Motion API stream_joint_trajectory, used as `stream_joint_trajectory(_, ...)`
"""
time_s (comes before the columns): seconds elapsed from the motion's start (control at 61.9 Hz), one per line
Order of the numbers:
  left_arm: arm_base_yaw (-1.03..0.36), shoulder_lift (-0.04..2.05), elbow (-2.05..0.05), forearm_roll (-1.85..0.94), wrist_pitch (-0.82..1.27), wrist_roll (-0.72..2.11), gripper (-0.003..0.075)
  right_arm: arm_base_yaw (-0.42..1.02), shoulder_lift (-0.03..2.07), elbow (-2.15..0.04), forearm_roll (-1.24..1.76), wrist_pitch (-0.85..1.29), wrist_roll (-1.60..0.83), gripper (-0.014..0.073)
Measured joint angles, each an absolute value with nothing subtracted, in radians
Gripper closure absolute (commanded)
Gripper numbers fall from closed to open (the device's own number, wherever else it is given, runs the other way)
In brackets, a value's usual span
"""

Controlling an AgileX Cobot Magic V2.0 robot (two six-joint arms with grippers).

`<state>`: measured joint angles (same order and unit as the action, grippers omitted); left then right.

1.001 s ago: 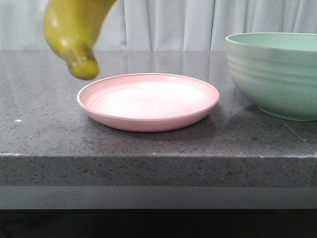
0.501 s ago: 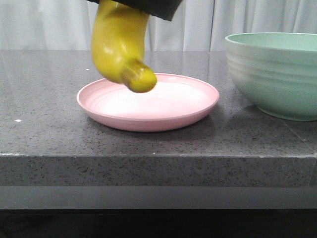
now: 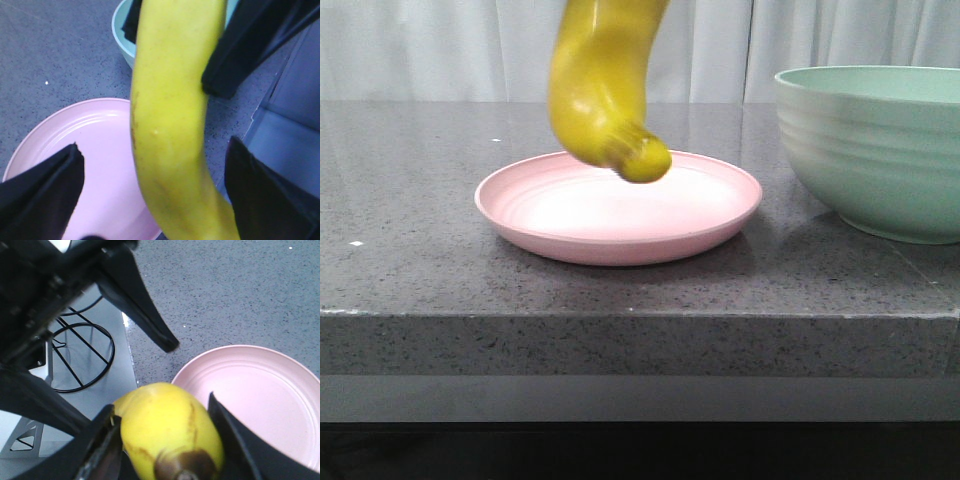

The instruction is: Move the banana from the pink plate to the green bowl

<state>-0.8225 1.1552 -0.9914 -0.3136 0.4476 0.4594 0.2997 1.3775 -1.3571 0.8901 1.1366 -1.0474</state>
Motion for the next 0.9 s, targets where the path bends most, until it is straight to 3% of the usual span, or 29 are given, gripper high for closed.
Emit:
stream_joint_trajectory(0.307, -0.823, 1.034, -0.993, -0.298, 0.443, 0.459, 0.0157, 0.288, 1.378, -1.362, 0.852, 1.12, -0.999, 0.0308)
stream_joint_trajectory(0.711, -0.762, 0.877, -0.994, -0.251, 0.445, 0.459, 0.0157, 0.13, 1.354, -1.648, 0.497, 1.254, -0.511, 0.0308)
stream_joint_trajectory(0.905, -0.74, 0.869, -0.994, -0.251, 0.447, 0.459, 0.0157, 0.061, 1.352, -1.676, 0.333, 1.264, -0.412, 0.0308)
